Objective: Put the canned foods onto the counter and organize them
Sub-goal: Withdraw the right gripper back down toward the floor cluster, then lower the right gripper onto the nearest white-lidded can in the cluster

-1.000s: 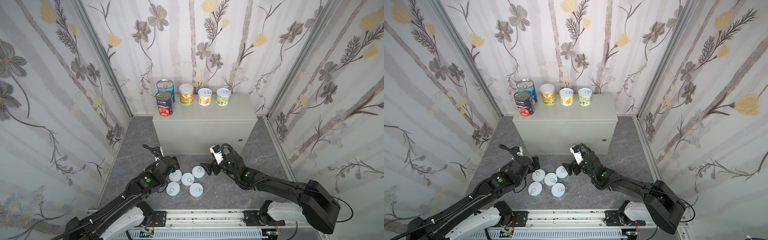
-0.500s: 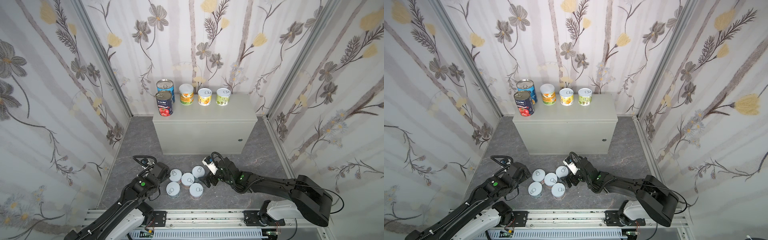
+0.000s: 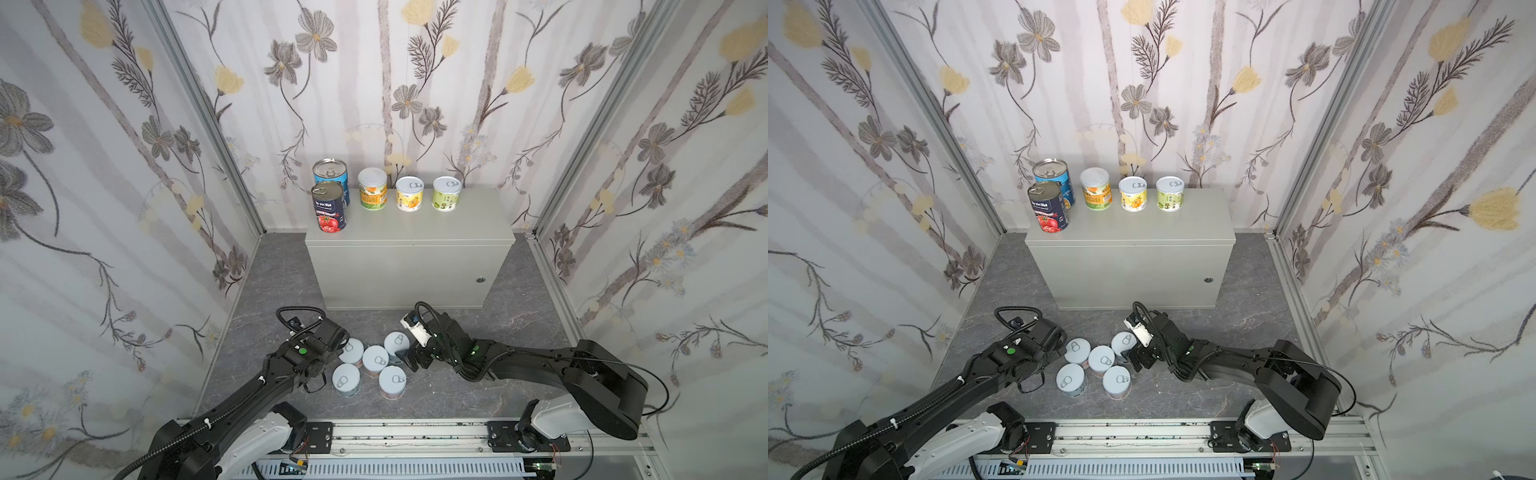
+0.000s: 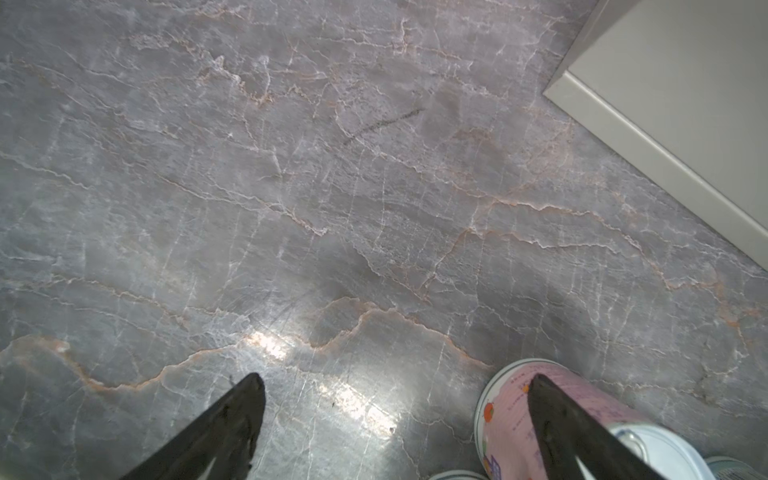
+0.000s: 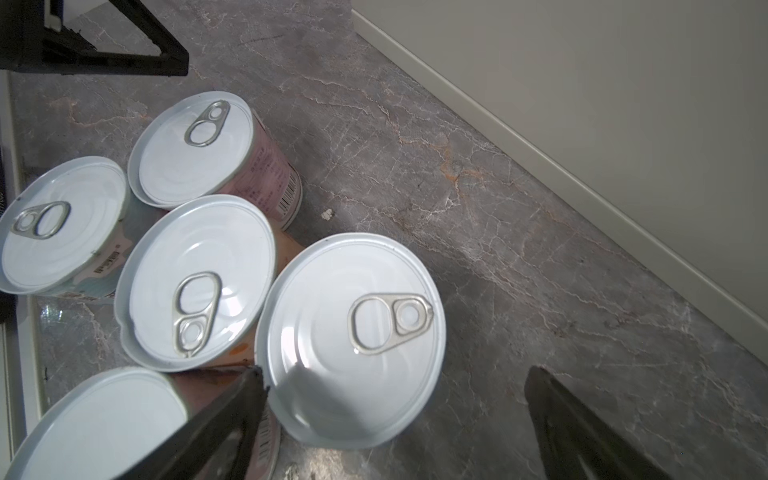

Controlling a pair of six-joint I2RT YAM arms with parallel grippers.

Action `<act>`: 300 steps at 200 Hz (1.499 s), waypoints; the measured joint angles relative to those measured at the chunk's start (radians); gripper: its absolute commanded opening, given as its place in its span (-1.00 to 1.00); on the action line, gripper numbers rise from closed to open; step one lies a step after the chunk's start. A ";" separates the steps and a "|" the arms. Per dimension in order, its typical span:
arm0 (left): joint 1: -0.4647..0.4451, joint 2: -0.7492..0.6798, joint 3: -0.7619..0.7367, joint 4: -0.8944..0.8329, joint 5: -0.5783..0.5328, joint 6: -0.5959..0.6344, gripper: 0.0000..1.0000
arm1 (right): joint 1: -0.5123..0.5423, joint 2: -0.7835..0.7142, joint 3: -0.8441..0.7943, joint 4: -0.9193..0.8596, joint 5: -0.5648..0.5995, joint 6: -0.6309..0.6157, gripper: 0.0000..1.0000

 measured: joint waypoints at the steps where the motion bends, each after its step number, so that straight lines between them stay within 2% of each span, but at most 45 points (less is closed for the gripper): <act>1: 0.000 0.001 0.000 0.001 0.000 0.000 1.00 | 0.000 0.001 0.001 0.000 0.000 -0.001 0.95; 121: 0.002 0.063 0.004 0.081 0.032 0.006 1.00 | 0.003 0.046 0.053 -0.035 -0.110 -0.127 0.99; 168: 0.003 0.061 -0.002 0.096 0.035 0.006 1.00 | 0.004 -0.056 -0.002 -0.056 -0.121 -0.106 0.99; 214: 0.003 0.067 -0.008 0.113 0.043 0.006 1.00 | 0.016 -0.071 -0.034 -0.062 -0.126 -0.085 0.99; 246: 0.003 0.069 -0.008 0.115 0.043 0.006 1.00 | 0.027 -0.168 -0.066 -0.069 -0.124 -0.063 0.99; 300: 0.003 0.070 -0.011 0.125 0.043 0.006 1.00 | 0.161 -0.300 -0.151 -0.084 -0.098 -0.003 0.97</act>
